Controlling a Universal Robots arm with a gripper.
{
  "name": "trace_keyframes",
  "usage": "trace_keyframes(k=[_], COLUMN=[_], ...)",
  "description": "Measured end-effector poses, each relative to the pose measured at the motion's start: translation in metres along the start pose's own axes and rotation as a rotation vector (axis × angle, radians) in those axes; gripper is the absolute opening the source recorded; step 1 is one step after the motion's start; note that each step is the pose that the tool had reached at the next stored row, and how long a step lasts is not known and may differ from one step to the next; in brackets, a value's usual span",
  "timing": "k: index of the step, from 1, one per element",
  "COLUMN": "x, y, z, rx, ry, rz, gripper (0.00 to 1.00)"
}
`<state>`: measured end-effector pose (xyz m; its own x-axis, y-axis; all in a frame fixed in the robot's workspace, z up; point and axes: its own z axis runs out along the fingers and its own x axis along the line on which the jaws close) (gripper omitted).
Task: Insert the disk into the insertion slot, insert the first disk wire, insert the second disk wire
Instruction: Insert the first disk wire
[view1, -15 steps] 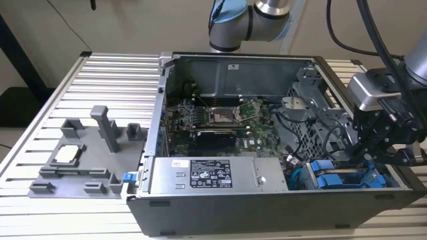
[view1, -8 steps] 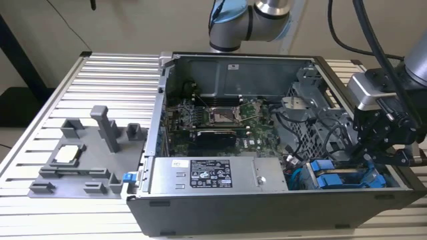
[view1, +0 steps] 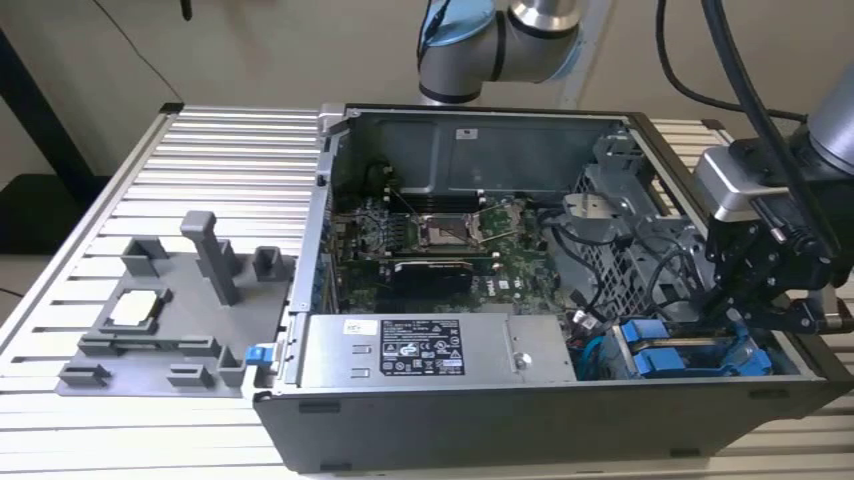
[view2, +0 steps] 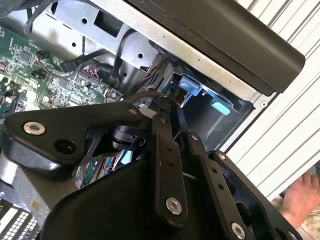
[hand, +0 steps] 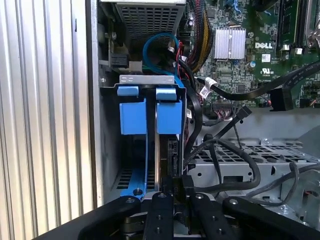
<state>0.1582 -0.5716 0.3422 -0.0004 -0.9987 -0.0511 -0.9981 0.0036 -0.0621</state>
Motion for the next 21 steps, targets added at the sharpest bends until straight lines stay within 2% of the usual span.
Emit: trace_keyframes(k=[14,21], x=[-0.0009,-0.0012], y=[-0.0004,-0.0003], z=[-0.0012,0.0009], rx=[-0.0008,0.0039], ry=[-0.0004,-0.0001], rz=[0.001,0.000], gripper=[0.19,0.19])
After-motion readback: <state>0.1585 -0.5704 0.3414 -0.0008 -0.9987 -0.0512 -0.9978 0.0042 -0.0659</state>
